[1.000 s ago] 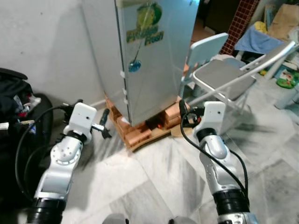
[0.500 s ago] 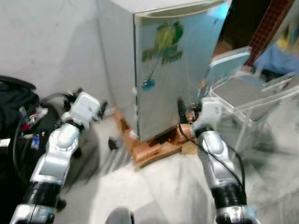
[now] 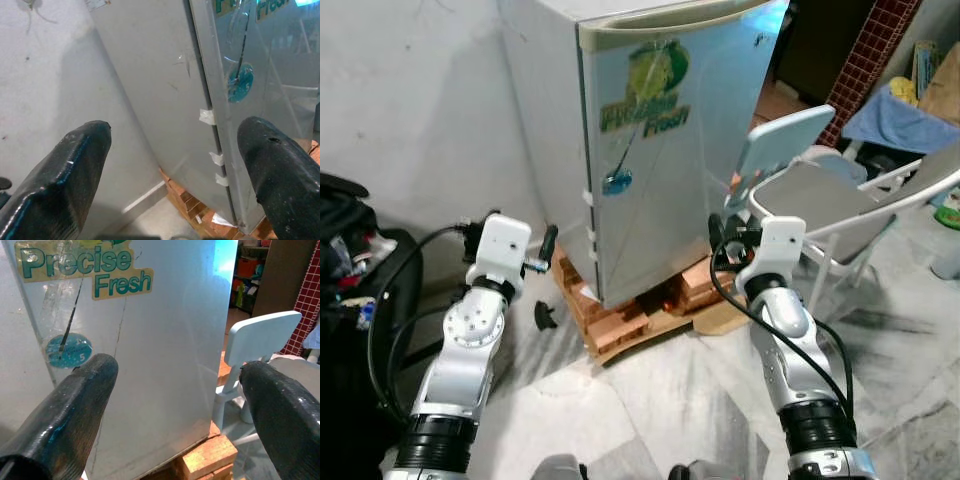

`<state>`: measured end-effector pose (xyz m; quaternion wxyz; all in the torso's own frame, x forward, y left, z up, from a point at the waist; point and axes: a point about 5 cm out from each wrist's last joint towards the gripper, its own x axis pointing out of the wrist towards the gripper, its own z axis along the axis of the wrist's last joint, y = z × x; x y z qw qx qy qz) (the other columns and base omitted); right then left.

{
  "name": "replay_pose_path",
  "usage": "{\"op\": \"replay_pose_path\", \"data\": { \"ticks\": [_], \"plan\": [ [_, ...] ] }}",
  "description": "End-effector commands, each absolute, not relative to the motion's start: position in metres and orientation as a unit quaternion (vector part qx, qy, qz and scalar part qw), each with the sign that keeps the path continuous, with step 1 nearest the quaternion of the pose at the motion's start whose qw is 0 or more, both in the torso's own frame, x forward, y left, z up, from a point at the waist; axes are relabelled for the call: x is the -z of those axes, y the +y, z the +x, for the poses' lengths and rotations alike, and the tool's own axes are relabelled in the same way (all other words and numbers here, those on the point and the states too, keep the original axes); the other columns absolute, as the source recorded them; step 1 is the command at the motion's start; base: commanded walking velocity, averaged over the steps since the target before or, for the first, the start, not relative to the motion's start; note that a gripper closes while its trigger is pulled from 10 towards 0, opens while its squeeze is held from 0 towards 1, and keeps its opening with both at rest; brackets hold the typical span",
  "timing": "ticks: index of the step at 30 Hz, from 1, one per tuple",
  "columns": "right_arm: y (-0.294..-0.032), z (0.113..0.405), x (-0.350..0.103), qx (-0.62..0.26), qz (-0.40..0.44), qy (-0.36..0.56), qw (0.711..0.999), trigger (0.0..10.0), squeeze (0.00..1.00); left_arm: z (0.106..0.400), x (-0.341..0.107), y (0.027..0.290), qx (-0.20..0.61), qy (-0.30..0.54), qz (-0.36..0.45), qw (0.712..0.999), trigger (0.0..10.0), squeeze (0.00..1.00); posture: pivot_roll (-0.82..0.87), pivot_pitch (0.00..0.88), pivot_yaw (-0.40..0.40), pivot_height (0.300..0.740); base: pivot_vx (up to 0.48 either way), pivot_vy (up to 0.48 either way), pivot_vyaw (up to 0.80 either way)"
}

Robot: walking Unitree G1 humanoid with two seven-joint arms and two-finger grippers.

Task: Restocking fridge

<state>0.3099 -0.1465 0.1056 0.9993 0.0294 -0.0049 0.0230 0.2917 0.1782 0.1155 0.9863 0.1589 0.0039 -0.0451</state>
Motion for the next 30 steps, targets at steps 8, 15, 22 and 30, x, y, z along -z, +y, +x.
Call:
{"op": "replay_pose_path", "data": {
  "ticks": [8,15,22,30],
  "plan": [
    [-0.15,0.307,-0.103,-0.017,0.03,0.004,0.999,10.0,0.0,0.289,-0.116,0.18,0.017,0.019,0.082,0.996,10.0,0.0,0.12,0.036,-0.037,0.74,0.0,0.413,-0.68],
    [-0.151,0.305,-0.099,-0.011,0.034,0.011,0.999,10.0,0.0,0.284,-0.114,0.18,0.025,0.02,0.08,0.996,10.0,0.0,0.12,0.026,-0.037,0.74,0.0,0.48,-0.46],
    [-0.149,0.305,-0.096,-0.012,0.035,0.015,0.999,10.0,0.0,0.279,-0.11,0.174,0.041,0.022,0.079,0.996,10.0,0.0,0.12,0.016,-0.033,0.74,0.0,0.464,0.0],
    [-0.147,0.306,-0.097,-0.02,0.037,0.011,0.999,10.0,0.0,0.28,-0.116,0.17,0.063,0.006,0.09,0.994,10.0,0.0,0.12,0.012,-0.032,0.74,0.372,0.3,-0.26]
  ]
}}
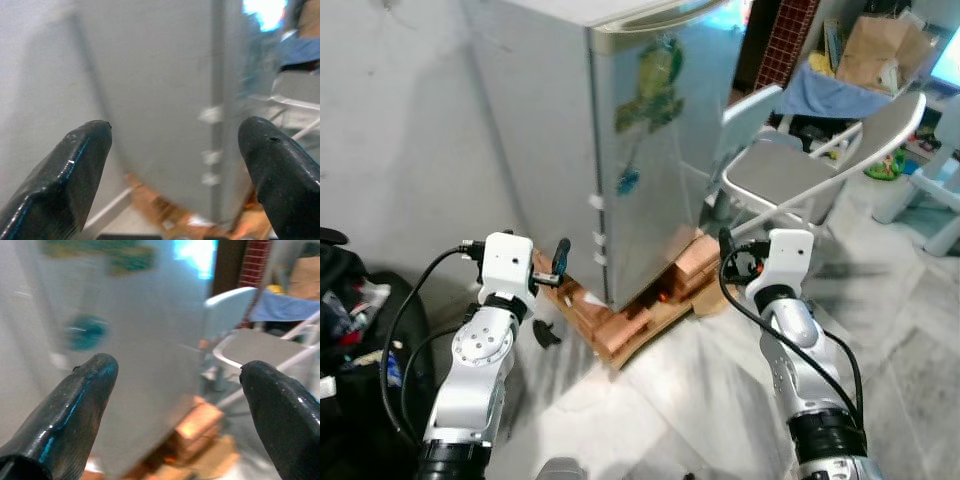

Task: Restocking fridge

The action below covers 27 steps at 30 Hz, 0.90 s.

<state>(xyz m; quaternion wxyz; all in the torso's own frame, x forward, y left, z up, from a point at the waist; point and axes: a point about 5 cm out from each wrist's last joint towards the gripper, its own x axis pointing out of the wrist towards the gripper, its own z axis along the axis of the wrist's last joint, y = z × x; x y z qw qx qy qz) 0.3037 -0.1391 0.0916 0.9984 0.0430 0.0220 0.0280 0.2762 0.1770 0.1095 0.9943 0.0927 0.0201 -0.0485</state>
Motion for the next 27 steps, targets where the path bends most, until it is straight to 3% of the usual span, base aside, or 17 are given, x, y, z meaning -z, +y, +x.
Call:
{"op": "replay_pose_path", "data": {
  "ticks": [1,8,15,20,27],
  "plan": [
    [-0.147,0.306,-0.097,-0.02,0.036,0.011,0.999,10.0,0.0,0.281,-0.117,0.17,0.064,0.005,0.087,0.994,10.0,0.0,0.13,0.011,-0.032,0.74,0.401,0.262,-0.8],
    [-0.145,0.308,-0.098,-0.021,0.034,0.009,0.999,10.0,0.0,0.281,-0.119,0.167,0.075,-0.001,0.076,0.994,10.0,0.0,0.13,0.007,-0.034,0.74,0.398,0.269,-0.8],
    [-0.145,0.309,-0.099,-0.021,0.034,0.008,0.999,10.0,0.0,0.281,-0.12,0.161,0.084,-0.002,0.069,0.994,10.0,0.0,0.13,0.019,-0.035,0.74,0.391,0.277,-0.2],
    [-0.145,0.31,-0.099,-0.02,0.034,0.009,0.999,10.0,0.0,0.281,-0.12,0.158,0.087,-0.008,0.061,0.994,10.0,0.0,0.12,0.021,-0.035,0.74,0.359,0.316,-0.75],
    [-0.146,0.311,-0.1,-0.02,0.032,0.008,0.999,10.0,0.0,0.281,-0.124,0.159,0.075,-0.021,0.052,0.996,10.0,0.0,0.13,0.03,-0.042,0.74,0.0,0.0,-0.53]
  ]
}}
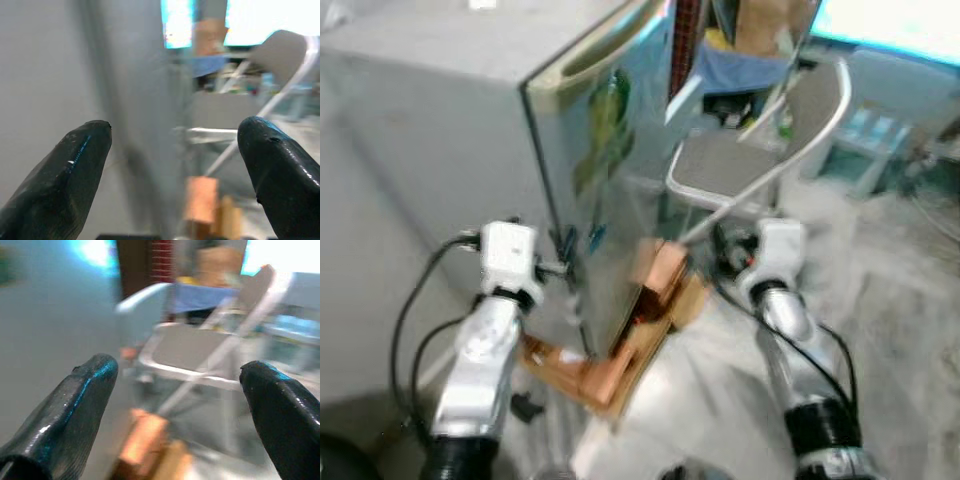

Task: Restocking fridge

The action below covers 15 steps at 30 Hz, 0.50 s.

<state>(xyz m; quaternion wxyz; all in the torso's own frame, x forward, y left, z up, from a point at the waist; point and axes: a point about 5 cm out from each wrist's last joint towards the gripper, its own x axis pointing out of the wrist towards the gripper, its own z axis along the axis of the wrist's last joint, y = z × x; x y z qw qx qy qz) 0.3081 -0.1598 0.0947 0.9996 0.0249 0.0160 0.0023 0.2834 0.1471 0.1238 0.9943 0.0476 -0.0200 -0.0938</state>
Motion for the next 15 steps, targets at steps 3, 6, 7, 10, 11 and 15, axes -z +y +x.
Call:
{"op": "replay_pose_path", "data": {
  "ticks": [3,6,7,10,11,15],
  "plan": [
    [-0.1454,0.311,-0.0999,-0.02,0.031,0.008,0.999,10.0,0.0,0.2801,-0.1247,0.1599,0.07,-0.021,0.052,0.996,10.0,0.0,0.13,0.035,-0.04,0.74,0.0,0.0,0.0],
    [-0.1453,0.3109,-0.0998,-0.02,0.031,0.01,0.999,10.0,0.0,0.2793,-0.1247,0.1607,0.067,-0.021,0.05,0.996,10.0,0.0,0.13,0.038,-0.04,0.74,0.0,0.0,-0.45],
    [-0.1451,0.3105,-0.0997,-0.02,0.031,0.01,0.999,10.0,0.0,0.2788,-0.1248,0.1615,0.065,-0.021,0.051,0.996,10.0,0.0,0.13,0.037,-0.039,0.74,0.0,0.0,-0.8],
    [-0.1452,0.3097,-0.0992,-0.021,0.031,0.01,0.999,10.0,0.0,0.2785,-0.1252,0.1629,0.059,-0.023,0.051,0.997,10.0,0.0,0.12,0.038,-0.037,0.74,0.0,0.0,-0.8],
    [-0.1453,0.3094,-0.0991,-0.021,0.031,0.01,0.999,10.0,0.0,0.2786,-0.1264,0.1659,0.046,-0.027,0.054,0.997,10.0,0.0,0.12,0.039,-0.036,0.74,0.0,0.0,-0.8],
    [-0.1453,0.3083,-0.0995,-0.02,0.032,0.009,0.999,10.0,0.0,0.2785,-0.1264,0.1683,0.041,-0.024,0.049,0.998,10.0,0.0,0.13,0.042,-0.034,0.74,0.0,0.0,-0.72]
  ]
}}
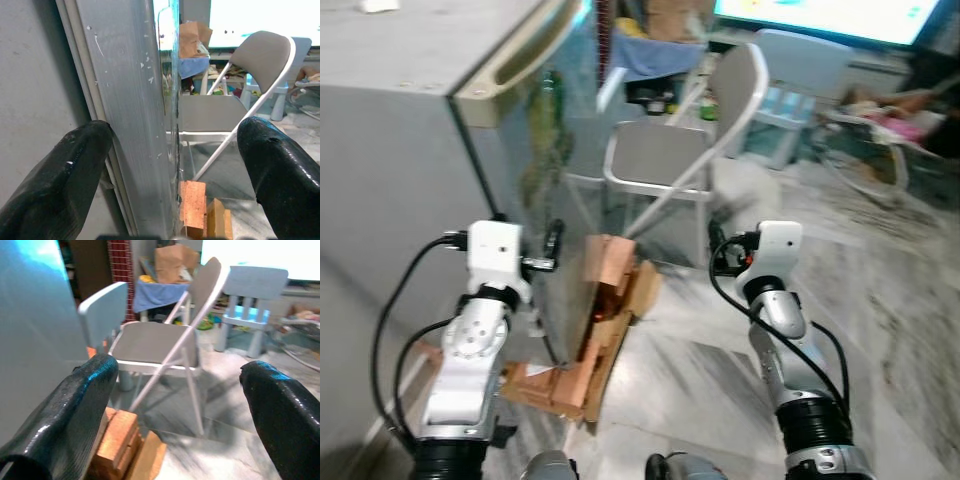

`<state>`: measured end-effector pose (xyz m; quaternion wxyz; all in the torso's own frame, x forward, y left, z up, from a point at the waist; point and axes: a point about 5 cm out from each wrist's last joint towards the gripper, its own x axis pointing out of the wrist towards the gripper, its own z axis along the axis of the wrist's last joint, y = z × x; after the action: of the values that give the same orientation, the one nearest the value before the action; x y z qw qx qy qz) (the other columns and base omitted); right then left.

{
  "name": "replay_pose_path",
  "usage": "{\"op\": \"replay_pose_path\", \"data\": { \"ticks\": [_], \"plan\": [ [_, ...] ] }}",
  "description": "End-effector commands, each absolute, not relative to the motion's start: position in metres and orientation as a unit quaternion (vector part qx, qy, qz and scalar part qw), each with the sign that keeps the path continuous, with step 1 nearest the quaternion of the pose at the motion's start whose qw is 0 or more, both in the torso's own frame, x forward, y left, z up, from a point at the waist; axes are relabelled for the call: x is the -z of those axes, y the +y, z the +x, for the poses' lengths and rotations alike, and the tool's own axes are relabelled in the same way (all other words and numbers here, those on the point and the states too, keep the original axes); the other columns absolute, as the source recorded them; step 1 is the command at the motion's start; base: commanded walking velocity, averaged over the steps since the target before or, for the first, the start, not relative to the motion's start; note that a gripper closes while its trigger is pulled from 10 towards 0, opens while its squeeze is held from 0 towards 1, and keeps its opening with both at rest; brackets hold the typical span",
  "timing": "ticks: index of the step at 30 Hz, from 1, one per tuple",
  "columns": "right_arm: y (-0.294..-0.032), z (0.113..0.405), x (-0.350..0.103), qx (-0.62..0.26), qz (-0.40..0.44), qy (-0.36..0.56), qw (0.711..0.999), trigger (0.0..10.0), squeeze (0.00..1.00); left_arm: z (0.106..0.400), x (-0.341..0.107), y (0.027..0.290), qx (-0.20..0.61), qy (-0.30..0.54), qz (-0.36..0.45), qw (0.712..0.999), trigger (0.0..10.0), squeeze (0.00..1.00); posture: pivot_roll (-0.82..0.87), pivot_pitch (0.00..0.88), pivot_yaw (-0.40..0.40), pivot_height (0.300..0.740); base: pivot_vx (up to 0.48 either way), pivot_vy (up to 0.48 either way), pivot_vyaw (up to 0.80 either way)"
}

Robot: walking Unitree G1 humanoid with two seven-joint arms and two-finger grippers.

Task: Restocking fridge

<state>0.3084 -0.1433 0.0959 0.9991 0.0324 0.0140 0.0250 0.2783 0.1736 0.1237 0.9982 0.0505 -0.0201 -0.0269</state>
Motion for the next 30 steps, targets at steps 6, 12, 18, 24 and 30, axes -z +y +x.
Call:
{"op": "replay_pose_path", "data": {
  "ticks": [6,12,18,24,30],
  "plan": [
    [-0.147,0.301,-0.1,-0.033,0.031,0.024,0.999,10.0,0.0,0.28,-0.127,0.174,0.024,-0.021,0.062,0.998,10.0,0.0,0.12,0.048,-0.032,0.74,0.0,0.0,-0.16],
    [-0.155,0.289,-0.096,-0.036,0.019,0.039,0.998,10.0,0.0,0.281,-0.126,0.178,0.02,-0.019,0.061,0.998,10.0,0.0,0.11,0.05,-0.031,0.74,0.0,0.0,0.0],
    [-0.162,0.272,-0.087,-0.049,-0.002,0.09,0.995,10.0,0.0,0.296,-0.126,0.177,0.029,-0.014,0.067,0.997,10.0,0.0,0.11,0.052,-0.032,0.74,0.0,0.0,0.0],
    [-0.159,0.245,-0.081,-0.099,-0.012,0.14,0.985,10.0,0.0,0.303,-0.128,0.175,0.044,-0.014,0.071,0.996,10.0,0.0,0.1,0.055,-0.026,0.74,0.0,0.0,0.0],
    [-0.168,0.233,-0.072,-0.106,-0.021,0.165,0.98,10.0,0.0,0.305,-0.133,0.168,0.09,-0.018,0.069,0.993,10.0,0.0,0.09,0.053,-0.013,0.74,0.0,0.0,0.0]
  ]
}}
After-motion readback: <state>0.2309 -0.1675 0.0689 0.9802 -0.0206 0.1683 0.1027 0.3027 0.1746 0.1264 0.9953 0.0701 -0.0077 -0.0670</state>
